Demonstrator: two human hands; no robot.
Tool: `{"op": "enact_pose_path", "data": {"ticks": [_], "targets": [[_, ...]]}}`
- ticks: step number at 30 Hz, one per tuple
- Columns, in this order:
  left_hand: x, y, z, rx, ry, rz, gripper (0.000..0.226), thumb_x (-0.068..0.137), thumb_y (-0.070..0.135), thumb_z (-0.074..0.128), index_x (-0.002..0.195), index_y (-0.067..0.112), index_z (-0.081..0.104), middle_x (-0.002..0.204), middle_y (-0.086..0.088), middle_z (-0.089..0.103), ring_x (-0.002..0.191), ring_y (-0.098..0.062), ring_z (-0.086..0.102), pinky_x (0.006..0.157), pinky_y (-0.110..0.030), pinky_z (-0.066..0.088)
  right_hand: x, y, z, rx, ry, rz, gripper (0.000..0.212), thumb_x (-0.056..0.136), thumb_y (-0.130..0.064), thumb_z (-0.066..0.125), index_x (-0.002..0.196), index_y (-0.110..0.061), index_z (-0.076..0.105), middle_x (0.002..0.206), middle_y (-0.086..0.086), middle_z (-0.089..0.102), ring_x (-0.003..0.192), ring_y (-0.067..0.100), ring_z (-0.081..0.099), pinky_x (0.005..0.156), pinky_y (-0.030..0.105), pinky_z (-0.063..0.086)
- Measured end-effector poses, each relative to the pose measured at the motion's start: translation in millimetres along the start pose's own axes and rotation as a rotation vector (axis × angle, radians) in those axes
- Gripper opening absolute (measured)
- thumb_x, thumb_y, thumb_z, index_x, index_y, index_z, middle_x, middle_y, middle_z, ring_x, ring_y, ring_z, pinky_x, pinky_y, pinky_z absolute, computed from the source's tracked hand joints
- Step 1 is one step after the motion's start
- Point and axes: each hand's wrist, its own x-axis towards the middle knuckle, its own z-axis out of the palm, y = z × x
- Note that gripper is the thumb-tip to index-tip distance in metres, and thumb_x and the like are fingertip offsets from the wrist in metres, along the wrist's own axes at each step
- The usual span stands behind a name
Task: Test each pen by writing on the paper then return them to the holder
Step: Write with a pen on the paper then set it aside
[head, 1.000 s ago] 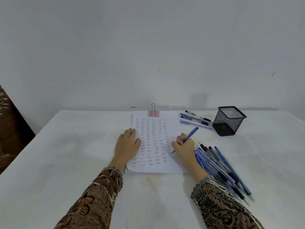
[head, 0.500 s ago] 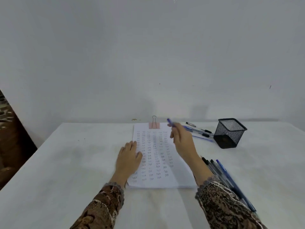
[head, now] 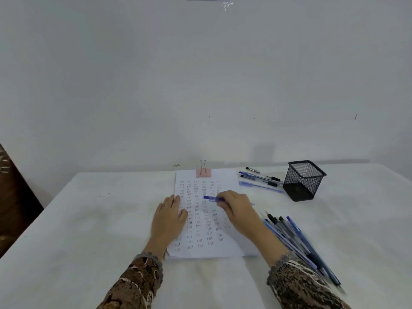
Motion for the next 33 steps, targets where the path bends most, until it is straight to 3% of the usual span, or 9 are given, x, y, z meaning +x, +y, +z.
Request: {"op": "enact_pose_path", "data": {"ticks": [3,5,10,17,21,24,27,30,33], "targets": [[-0.7,0.4,-0.6,0.001,-0.001,0.004,0.054,0.098,0.031,0.030,0.147,0.011,0.018,0.154,-0.004,0.018,0.140,-0.018,0.017,0.117,-0.031,0.012,-17.9,10.8,-33.4,0.050,0.065,-0.077,0.019,0.086,-0.040,0.053,0.092,-0.027,0.065,0.094,-0.013,0.054,0.084,0.007,0.043,0.073,0.020,0.031],[-0.7,0.4,-0.4,0.005,0.000,0.009,0.054,0.098,0.030,0.030,0.147,0.011,0.018,0.153,-0.004,0.018,0.140,-0.019,0.017,0.117,-0.031,0.012,-36.1,25.9,-57.5,0.115,0.011,-0.062,0.007,0.081,-0.020,0.066,0.086,-0.022,0.069,0.088,-0.014,0.052,0.077,0.002,0.048,0.070,0.014,0.039],[-0.4,1.1,-0.2,0.025,-0.007,0.012,0.056,0.096,0.035,0.026,0.146,0.010,0.020,0.152,-0.005,0.021,0.139,-0.019,0.020,0.116,-0.031,0.013,-86.2,63.7,-96.3,-0.031,-0.124,0.076,0.044,0.065,0.023,0.065,0.068,-0.021,0.066,0.091,-0.017,0.054,0.083,-0.001,0.055,0.074,0.001,0.040],[-2.0,4.1,-2.2,0.009,0.012,0.010,0.053,0.097,0.029,0.033,0.145,0.008,0.023,0.150,-0.007,0.025,0.137,-0.021,0.024,0.114,-0.032,0.016,-112.5,72.9,-107.9,-0.058,-0.288,0.151,0.052,0.073,0.024,0.049,0.086,-0.019,0.076,0.103,-0.018,0.059,0.097,0.002,0.059,0.091,0.006,0.041],[-0.4,2.0,-0.5,0.007,0.007,0.013,0.053,0.097,0.029,0.033,0.145,0.008,0.023,0.150,-0.007,0.025,0.138,-0.020,0.023,0.115,-0.032,0.015,-109.6,61.5,-122.1,-0.037,-0.381,0.287,0.055,0.077,0.019,0.039,0.093,-0.020,0.074,0.095,-0.018,0.061,0.091,-0.002,0.057,0.086,0.001,0.039],[-0.3,2.8,-0.3,0.019,0.004,0.014,0.053,0.097,0.029,0.033,0.145,0.008,0.023,0.150,-0.007,0.025,0.138,-0.020,0.023,0.114,-0.032,0.014,-91.5,53.6,-133.1,0.029,-0.287,0.346,0.050,0.077,0.016,0.042,0.087,-0.021,0.073,0.087,-0.021,0.064,0.087,0.000,0.062,0.083,0.012,0.046],[-1.2,3.2,-0.6,0.022,0.006,0.012,0.053,0.097,0.030,0.032,0.145,0.009,0.022,0.151,-0.006,0.024,0.138,-0.019,0.022,0.114,-0.032,0.012,-46.1,57.1,-129.4,0.049,-0.203,0.432,0.039,0.083,0.010,0.044,0.090,-0.016,0.071,0.087,-0.012,0.066,0.082,0.004,0.061,0.075,0.007,0.044],[-2.3,2.6,-1.3,0.010,0.003,0.010,0.054,0.097,0.030,0.032,0.146,0.009,0.021,0.151,-0.006,0.023,0.139,-0.018,0.021,0.115,-0.031,0.012,6.1,71.9,-99.6,-0.023,-0.301,0.509,0.038,0.088,0.006,0.039,0.107,-0.009,0.068,0.111,0.005,0.067,0.100,0.016,0.061,0.093,0.022,0.047],[-2.4,2.7,-1.0,0.009,0.012,0.017,0.054,0.097,0.030,0.031,0.145,0.009,0.021,0.151,-0.006,0.025,0.138,-0.019,0.023,0.114,-0.031,0.014,34.6,94.2,-61.5,-0.178,-0.512,0.540,0.046,0.093,0.002,0.033,0.134,-0.013,0.048,0.142,0.008,0.044,0.131,0.025,0.041,0.107,0.034,0.035]]}}
